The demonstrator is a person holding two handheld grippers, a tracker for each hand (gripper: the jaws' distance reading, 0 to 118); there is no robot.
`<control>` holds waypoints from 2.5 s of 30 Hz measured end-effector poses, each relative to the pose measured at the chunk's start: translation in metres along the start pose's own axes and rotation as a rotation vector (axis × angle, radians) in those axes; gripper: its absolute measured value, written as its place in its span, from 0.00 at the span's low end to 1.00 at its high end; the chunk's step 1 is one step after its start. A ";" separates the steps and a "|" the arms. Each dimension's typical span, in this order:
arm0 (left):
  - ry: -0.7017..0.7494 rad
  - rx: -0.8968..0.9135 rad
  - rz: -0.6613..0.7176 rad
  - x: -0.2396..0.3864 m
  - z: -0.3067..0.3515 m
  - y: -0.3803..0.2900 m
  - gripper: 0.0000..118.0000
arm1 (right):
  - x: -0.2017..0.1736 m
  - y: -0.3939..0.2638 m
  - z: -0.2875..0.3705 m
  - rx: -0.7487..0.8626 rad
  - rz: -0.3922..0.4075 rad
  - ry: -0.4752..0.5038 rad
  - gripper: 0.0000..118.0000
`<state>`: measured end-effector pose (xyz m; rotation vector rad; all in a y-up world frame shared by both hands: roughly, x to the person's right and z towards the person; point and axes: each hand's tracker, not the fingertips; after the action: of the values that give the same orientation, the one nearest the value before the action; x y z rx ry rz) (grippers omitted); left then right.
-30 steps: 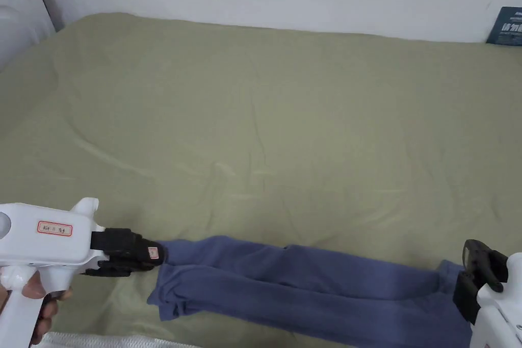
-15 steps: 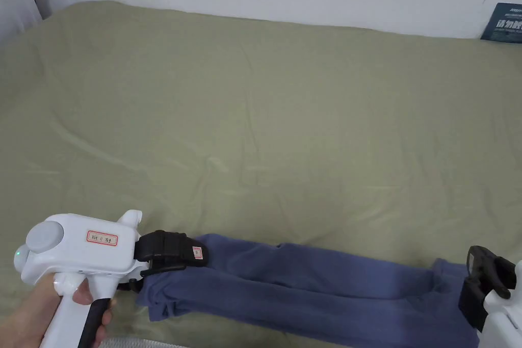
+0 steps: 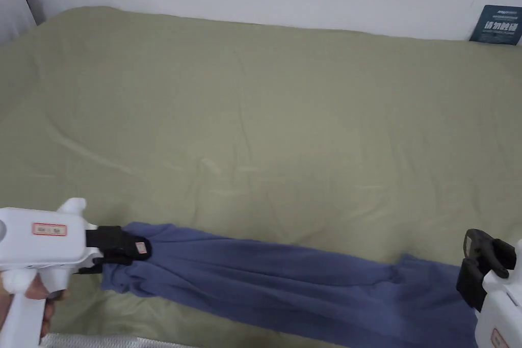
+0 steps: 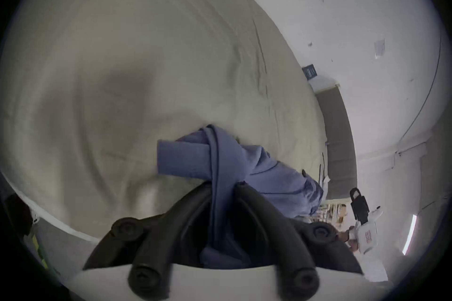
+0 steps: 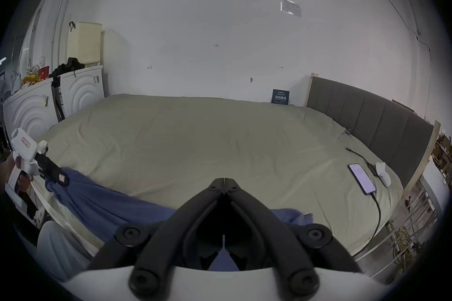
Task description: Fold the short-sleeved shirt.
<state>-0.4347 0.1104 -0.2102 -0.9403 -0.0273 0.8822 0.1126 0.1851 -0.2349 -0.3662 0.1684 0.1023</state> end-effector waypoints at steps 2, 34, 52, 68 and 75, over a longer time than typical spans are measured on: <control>0.019 0.059 0.013 -0.003 0.027 0.005 0.07 | 0.003 0.003 0.002 0.012 -0.003 0.004 0.00; 0.084 -0.193 -0.561 0.225 -0.155 -0.115 0.73 | 0.060 -0.016 0.024 -0.020 -0.076 -0.062 0.00; -0.110 -0.413 -0.283 0.189 -0.214 -0.124 0.00 | 0.050 -0.020 0.014 -0.056 -0.097 -0.012 0.00; -0.154 -0.144 -0.286 0.155 -0.090 -0.052 0.00 | 0.037 -0.015 0.006 -0.060 -0.070 0.009 0.00; -0.036 -0.177 -0.299 0.102 -0.067 -0.035 0.01 | 0.016 -0.005 0.005 0.071 -0.030 -0.016 0.00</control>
<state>-0.3188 0.1230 -0.2611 -1.0530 -0.2740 0.6263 0.1302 0.1835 -0.2313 -0.2967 0.1505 0.0692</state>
